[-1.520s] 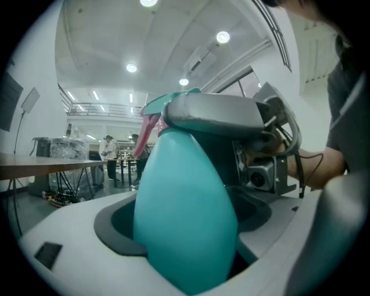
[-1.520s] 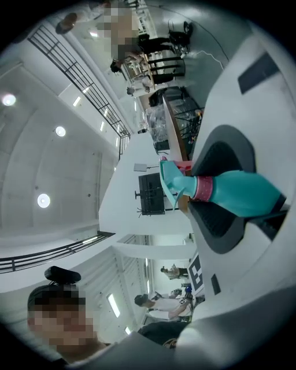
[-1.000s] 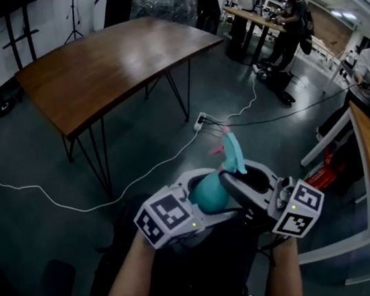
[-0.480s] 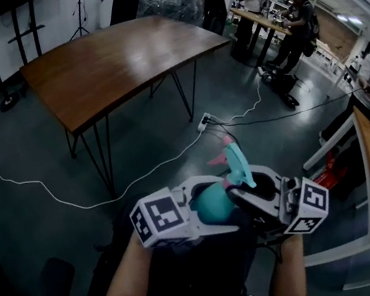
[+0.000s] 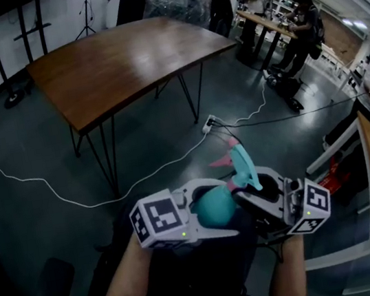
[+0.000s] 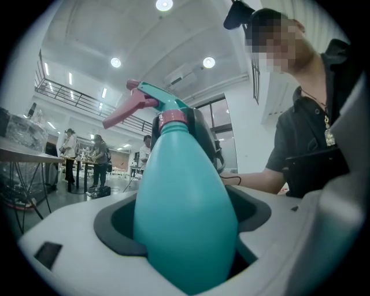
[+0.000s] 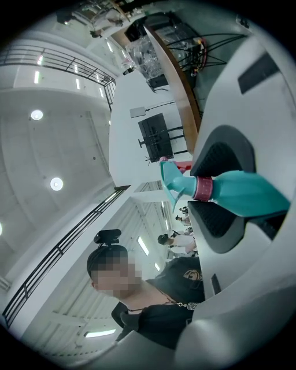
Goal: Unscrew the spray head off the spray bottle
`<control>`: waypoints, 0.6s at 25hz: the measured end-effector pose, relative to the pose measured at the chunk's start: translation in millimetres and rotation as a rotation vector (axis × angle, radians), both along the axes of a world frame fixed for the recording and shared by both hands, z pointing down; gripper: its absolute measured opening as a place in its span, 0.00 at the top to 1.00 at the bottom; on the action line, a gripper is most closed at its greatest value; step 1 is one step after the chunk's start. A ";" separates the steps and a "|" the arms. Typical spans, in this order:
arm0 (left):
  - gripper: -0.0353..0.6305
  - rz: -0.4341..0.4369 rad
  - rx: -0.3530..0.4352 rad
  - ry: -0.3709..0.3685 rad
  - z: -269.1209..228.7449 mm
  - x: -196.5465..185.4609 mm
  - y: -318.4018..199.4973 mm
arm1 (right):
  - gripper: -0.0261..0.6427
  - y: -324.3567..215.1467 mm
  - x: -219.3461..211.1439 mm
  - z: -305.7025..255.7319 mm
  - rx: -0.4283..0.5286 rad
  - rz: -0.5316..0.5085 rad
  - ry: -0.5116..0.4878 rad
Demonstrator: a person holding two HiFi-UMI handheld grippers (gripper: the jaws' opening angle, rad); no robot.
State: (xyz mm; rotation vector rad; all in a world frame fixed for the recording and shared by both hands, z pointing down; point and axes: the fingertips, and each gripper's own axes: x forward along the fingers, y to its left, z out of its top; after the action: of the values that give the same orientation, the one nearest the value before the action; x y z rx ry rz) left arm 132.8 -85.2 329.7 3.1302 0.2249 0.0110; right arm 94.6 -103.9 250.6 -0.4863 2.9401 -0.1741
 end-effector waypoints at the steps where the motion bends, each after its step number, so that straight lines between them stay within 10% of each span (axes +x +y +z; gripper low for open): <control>1: 0.30 -0.006 0.001 0.004 0.5 -1.0 -0.7 | 0.75 0.2 0.6 0.1 0.004 -0.001 -0.005; 15: 0.30 -0.131 0.006 -0.089 20.9 -2.9 -28.5 | 0.75 -25.3 12.4 -19.3 0.050 0.153 -0.041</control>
State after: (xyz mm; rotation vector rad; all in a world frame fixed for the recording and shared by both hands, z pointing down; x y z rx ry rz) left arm 129.9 -113.7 350.6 3.1337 0.0193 0.1503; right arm 107.0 -129.2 231.3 -0.6885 2.8443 -0.0911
